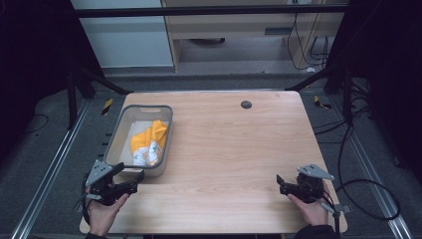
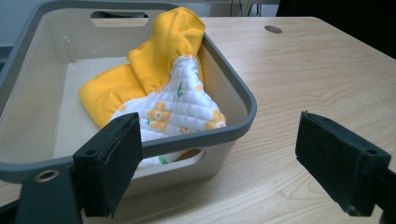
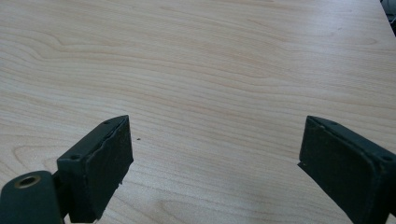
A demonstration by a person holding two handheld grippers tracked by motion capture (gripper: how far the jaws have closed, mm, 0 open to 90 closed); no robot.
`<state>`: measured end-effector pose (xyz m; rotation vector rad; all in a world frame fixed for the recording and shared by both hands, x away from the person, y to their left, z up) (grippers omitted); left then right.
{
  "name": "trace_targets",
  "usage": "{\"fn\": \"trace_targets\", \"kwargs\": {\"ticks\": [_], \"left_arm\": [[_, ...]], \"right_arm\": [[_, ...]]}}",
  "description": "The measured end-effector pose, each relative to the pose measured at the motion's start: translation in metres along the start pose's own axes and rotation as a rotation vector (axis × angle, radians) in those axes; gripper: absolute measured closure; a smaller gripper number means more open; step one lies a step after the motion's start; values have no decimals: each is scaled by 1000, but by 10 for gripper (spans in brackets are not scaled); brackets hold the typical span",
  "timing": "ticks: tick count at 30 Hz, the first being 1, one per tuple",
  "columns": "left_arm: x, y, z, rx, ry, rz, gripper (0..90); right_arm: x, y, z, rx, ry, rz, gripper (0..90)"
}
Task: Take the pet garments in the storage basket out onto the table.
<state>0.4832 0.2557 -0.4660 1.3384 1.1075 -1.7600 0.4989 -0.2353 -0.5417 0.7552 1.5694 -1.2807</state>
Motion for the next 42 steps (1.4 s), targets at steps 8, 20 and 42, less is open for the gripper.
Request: {"fn": "trace_targets", "kwargs": {"ticks": [8, 20, 42], "left_arm": [[-9, 1, -1, 2, 10, 10, 145], [-29, 4, -5, 6, 1, 32, 148], [-56, 27, -8, -2, 8, 36, 146]], "right_arm": [[0, 2, -1, -5, -5, -3, 96], [1, 1, 0, -2, -6, -6, 96], [2, 2, -1, -5, -13, -8, 102]]}}
Point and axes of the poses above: each handheld gripper's, and its own axes: y roughly forward along the jaws, x roughly out of its underside, z roughly to its right, the point moved 10 cm from there along y, roughly forward along the jaws, and after that the axes turned 12 degrees about z, right-handed, at the moved point
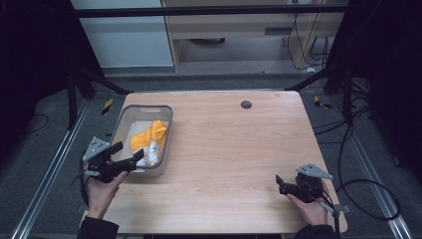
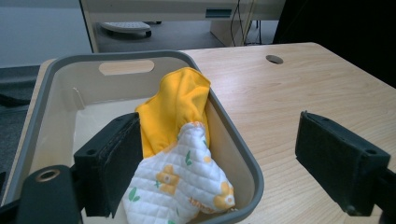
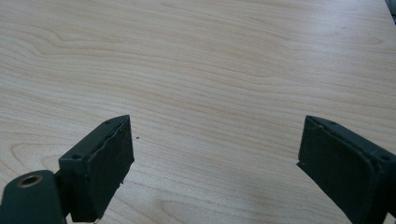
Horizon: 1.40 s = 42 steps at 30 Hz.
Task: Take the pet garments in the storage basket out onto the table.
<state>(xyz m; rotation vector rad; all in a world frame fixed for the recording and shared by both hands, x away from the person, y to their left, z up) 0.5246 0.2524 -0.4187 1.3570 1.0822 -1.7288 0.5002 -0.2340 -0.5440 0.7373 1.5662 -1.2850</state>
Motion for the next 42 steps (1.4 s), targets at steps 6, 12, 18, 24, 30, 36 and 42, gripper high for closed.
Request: {"fn": "trace_targets", "kwargs": {"ticks": [6, 12, 18, 24, 30, 36, 42], "left_arm": [[-6, 8, 0, -1, 12, -7, 146], [-13, 19, 0, 3, 16, -24, 146], [-16, 26, -1, -4, 30, -38, 147], [-19, 34, -3, -10, 29, -57, 152], [-14, 45, -2, -13, 44, -90, 156], [-10, 53, -5, -21, 52, -131, 158], [-9, 58, -9, -33, 45, -161, 165]], "right_arm": [[0, 0, 0, -3, 5, -1, 103], [1, 1, -1, -7, 8, -9, 106], [1, 0, -2, -8, 9, -9, 107], [1, 1, -1, -8, 2, -7, 109], [1, 1, -1, -10, 0, -11, 109], [1, 2, -1, -11, 0, -11, 111], [2, 2, -2, -13, 1, -18, 111]]}}
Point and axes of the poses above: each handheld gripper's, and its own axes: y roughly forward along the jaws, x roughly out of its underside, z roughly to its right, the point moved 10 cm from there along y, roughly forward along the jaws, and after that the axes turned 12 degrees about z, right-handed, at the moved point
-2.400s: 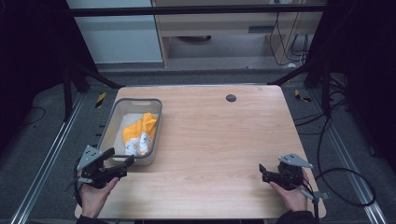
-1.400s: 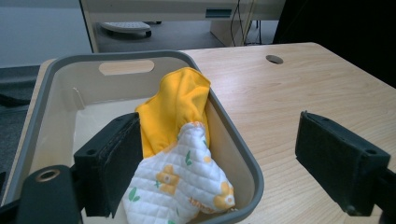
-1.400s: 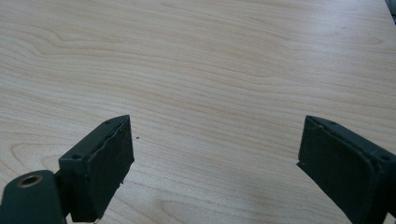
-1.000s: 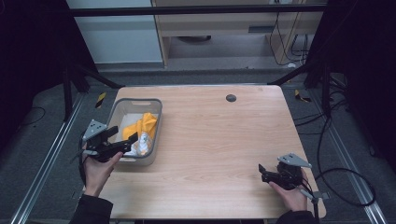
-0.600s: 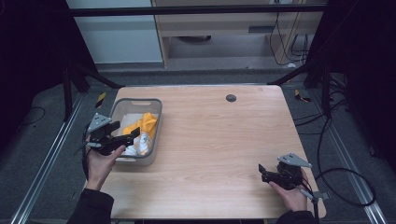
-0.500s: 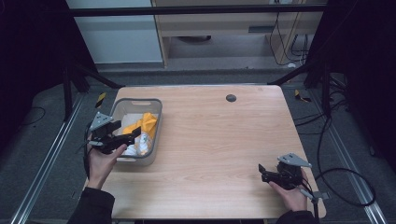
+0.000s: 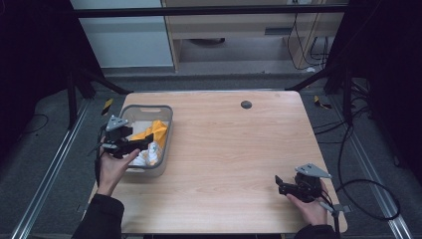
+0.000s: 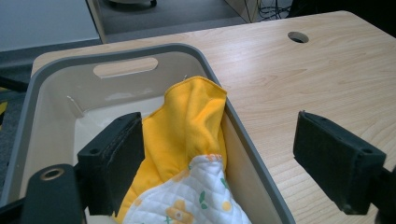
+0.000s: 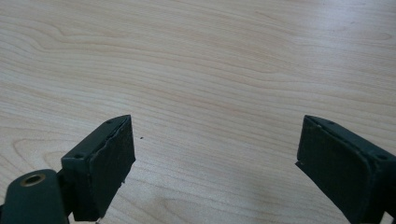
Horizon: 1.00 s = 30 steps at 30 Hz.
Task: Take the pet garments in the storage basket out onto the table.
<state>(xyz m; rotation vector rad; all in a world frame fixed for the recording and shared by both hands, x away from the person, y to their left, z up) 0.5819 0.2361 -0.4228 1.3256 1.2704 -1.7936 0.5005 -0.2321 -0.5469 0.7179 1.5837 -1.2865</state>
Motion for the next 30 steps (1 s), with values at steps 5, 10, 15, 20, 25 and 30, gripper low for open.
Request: {"fn": "trace_targets", "kwargs": {"ticks": [5, 10, 15, 20, 25, 30], "left_arm": [[3, 6, -1, -9, 6, -38, 172], [7, 13, -1, -14, 10, -67, 176], [14, 18, -1, -22, 20, -102, 181], [20, 22, -1, -26, 27, -129, 185], [26, 25, -2, -31, 21, -151, 191], [35, 28, -3, -34, 9, -184, 208]], "right_arm": [[1, 0, -1, -3, -1, -5, 112], [1, 0, 0, -4, 1, -4, 112], [1, 0, -1, -7, 6, -6, 112], [1, 0, -1, -7, 5, -7, 112], [2, 1, -1, -11, -4, -11, 115], [2, 1, -1, -10, -5, -11, 115]]}}
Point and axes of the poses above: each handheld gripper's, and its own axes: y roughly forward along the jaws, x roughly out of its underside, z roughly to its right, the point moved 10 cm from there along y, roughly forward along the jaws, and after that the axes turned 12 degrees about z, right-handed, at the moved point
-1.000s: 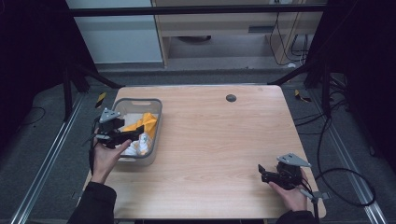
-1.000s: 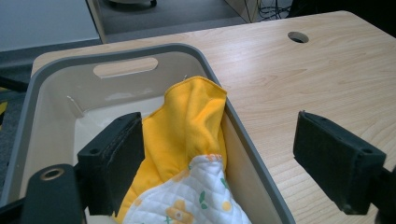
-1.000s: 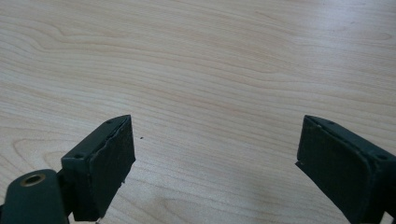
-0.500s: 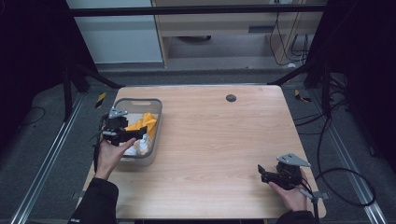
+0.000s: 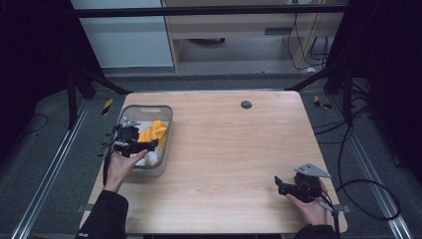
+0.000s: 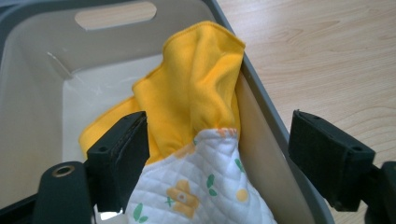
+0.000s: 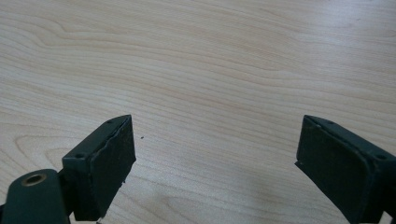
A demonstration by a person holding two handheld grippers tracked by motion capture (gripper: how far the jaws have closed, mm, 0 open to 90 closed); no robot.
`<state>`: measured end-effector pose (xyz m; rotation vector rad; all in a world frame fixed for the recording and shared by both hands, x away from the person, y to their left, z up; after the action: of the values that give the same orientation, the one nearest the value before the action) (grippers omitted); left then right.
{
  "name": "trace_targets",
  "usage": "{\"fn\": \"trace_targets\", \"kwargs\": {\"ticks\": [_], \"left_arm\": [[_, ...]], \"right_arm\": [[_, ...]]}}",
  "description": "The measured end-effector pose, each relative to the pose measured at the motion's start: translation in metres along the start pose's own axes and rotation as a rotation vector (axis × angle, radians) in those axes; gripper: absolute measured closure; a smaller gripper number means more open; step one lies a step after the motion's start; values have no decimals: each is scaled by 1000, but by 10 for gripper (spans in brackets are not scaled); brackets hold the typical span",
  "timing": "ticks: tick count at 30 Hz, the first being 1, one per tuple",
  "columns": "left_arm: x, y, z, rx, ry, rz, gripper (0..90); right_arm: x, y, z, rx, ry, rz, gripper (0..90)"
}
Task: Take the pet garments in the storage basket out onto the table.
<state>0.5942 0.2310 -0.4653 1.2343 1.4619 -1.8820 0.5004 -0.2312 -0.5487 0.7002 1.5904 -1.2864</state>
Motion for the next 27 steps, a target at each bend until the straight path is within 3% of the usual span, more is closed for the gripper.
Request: {"fn": "trace_targets", "kwargs": {"ticks": [17, 27], "left_arm": [[18, 10, 0, -3, 8, -91, 297], [25, 15, 1, -16, 4, -137, 397]], "right_arm": [[2, 1, -1, -5, -6, -12, 114], [2, 1, -1, -6, -6, -15, 112]]}}
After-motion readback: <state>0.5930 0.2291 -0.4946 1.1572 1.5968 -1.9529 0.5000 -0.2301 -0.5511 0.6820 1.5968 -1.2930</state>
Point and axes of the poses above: each handheld gripper's, and its own axes: y roughly forward along the jaws, x roughly out of its underside, z roughly to its right, the point moved 10 cm from there along y, roughly forward along the jaws, and after that the axes turned 12 degrees about z, right-handed, at the moved point
